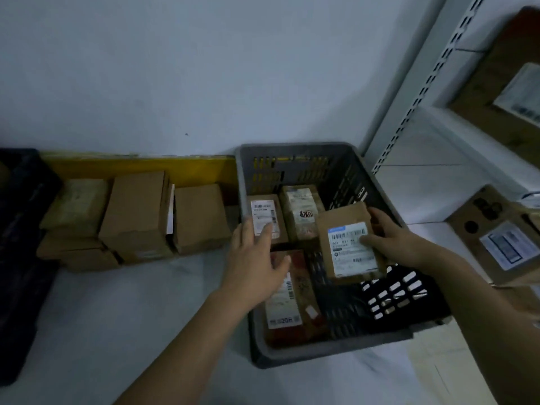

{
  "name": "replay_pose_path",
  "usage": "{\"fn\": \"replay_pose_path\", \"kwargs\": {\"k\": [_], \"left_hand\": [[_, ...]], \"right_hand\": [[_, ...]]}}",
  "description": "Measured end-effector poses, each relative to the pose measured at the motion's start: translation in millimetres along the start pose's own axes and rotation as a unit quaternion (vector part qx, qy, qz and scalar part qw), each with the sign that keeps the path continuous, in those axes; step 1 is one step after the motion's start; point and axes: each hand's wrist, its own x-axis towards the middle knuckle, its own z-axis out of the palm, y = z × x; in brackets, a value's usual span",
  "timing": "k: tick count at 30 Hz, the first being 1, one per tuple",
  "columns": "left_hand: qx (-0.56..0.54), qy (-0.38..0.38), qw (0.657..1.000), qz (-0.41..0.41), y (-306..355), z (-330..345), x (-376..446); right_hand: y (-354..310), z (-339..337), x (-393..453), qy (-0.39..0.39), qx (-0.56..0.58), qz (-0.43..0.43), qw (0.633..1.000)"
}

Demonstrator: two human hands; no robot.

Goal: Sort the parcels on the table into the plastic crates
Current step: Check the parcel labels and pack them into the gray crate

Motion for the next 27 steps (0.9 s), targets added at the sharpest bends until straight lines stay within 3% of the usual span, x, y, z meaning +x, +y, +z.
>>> {"fn": "replay_pose_path", "kwargs": {"k": [5,10,16,22,27], "left_hand": [[0.082,0.052,0.994,-0.049,13,28,6],[0.107,0.075,0.990,-0.053,14,31,2],[0.135,0.080,0.985,-0.067,15,31,4],[0.143,0.091,0.983,-0.070,14,34,4],[0.147,0.087,0.982,-0.078,15,34,4]], "right_hand": [[42,27,68,-0.139,-0.087,0.030,0.986],[68,54,111,-0.185,0.003,0.103,0.977],[78,73,122,-0.182,0.041,0.140,0.972],[87,89,136,-0.138,-0.113,0.046,0.983],[86,95,130,-0.130,-0.165,0.003,0.978]]}}
